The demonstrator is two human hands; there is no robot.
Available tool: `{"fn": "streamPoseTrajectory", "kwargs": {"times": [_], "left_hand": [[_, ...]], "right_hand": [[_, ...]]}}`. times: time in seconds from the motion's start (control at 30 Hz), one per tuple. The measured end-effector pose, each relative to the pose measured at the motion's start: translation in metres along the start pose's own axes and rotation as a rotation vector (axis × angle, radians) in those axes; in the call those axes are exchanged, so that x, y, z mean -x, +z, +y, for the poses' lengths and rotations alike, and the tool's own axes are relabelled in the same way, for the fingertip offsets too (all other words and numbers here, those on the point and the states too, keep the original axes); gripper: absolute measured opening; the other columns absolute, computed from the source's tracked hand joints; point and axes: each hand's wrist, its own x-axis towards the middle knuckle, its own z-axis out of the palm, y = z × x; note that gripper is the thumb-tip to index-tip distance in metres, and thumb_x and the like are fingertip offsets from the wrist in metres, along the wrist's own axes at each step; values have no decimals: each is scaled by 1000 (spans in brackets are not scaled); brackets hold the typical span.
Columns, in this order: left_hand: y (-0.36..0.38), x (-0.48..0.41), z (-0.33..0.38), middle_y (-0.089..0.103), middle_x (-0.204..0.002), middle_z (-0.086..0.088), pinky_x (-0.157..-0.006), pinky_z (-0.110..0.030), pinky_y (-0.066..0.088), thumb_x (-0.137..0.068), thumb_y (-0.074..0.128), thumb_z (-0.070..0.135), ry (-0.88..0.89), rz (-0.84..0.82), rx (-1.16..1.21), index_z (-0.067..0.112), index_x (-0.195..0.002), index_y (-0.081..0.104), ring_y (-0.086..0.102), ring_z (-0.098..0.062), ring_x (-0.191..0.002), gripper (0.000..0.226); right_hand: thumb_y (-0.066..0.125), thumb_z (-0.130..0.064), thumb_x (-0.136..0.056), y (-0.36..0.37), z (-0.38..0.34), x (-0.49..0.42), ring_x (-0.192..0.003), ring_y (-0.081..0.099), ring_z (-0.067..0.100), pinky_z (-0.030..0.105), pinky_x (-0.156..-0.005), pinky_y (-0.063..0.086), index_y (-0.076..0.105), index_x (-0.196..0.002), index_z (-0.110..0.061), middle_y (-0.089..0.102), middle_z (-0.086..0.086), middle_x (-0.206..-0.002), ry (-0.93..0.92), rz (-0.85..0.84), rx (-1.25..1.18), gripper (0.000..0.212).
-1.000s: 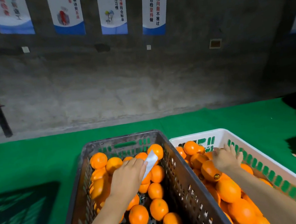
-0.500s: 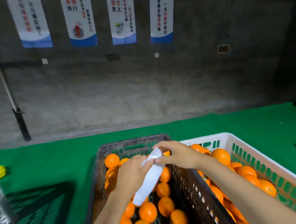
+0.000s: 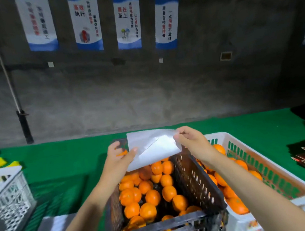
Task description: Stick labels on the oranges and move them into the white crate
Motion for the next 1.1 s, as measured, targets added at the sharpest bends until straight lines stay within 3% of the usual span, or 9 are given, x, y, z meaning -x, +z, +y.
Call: {"fn": "streamPoseTrajectory", "kwargs": {"times": [0.13, 0.27, 0.4, 0.57, 0.67, 0.8, 0.93, 1.0, 1.1], "left_hand": [[-12, 27, -3, 69, -94, 5, -68, -20, 52, -96, 61, 34, 33, -200, -151, 23, -94, 68, 65, -3, -83, 13], [14, 39, 6, 69, -88, 0, -52, -23, 53, -104, 43, 30, 114, -194, -103, 24, -101, 52, 69, -11, -70, 11], [57, 49, 7, 67, -89, 5, -57, -11, 45, -104, 39, 38, 242, -199, -136, 37, -97, 48, 63, 2, -73, 12], [140, 69, -6, 69, -108, -8, -77, -52, 55, -99, 53, 41, 151, -376, -114, 34, -106, 46, 69, -23, -89, 12], [195, 79, -11, 66, -107, 11, -57, -25, 54, -96, 62, 29, 106, -551, -140, 33, -110, 42, 67, 0, -70, 25], [278, 116, -21, 57, -131, 11, -93, -28, 50, -98, 56, 20, 127, -797, -209, 33, -126, 40, 58, -4, -114, 35], [352, 166, -43, 58, -133, 12, -103, -25, 43, -106, 38, 26, 113, -990, -222, 26, -141, 47, 54, 1, -114, 36], [382, 181, -64, 69, -116, 0, -87, -37, 56, -104, 35, 34, 9, -1016, -327, 31, -137, 48, 66, -11, -98, 35], [415, 195, -91, 68, -111, -3, -59, -26, 49, -102, 34, 34, -140, -1127, -450, 36, -142, 41, 67, -12, -82, 40]], "right_hand": [[59, -14, -99, -2, -2, 22, -60, 55, 4, 18, -59, 47, 60, -97, -9, 60, -10, -66, 90, 3, -114, 6], [74, -37, -89, -20, -3, 37, -74, 69, 17, 37, -68, 59, 63, -118, -23, 69, 4, -101, 323, -9, -275, 34], [70, -33, -92, -58, 3, 55, -69, 69, 13, 25, -53, 53, 71, -103, -18, 76, 1, -91, 359, -21, -100, 19], [66, -20, -94, -125, 21, 96, -70, 69, 16, 25, -56, 52, 69, -85, -16, 74, 3, -83, 332, 123, -10, 10], [68, -17, -94, -175, 30, 136, -61, 63, 13, 24, -55, 49, 62, -76, -13, 67, -5, -68, 350, 162, 37, 20], [73, -19, -90, -248, 52, 207, -67, 65, 22, 24, -60, 53, 59, -88, 5, 67, 13, -79, 475, 232, 120, 27], [73, -19, -89, -300, 91, 266, -66, 69, 21, 21, -58, 53, 65, -72, -13, 70, 11, -76, 619, 273, 75, 20], [74, -17, -89, -323, 119, 286, -63, 63, 20, 24, -59, 50, 58, -57, -20, 60, 6, -65, 699, 256, 94, 36], [76, -15, -87, -349, 162, 307, -68, 46, 21, 32, -61, 42, 38, -60, -21, 39, 11, -70, 836, 249, 92, 47]]}}
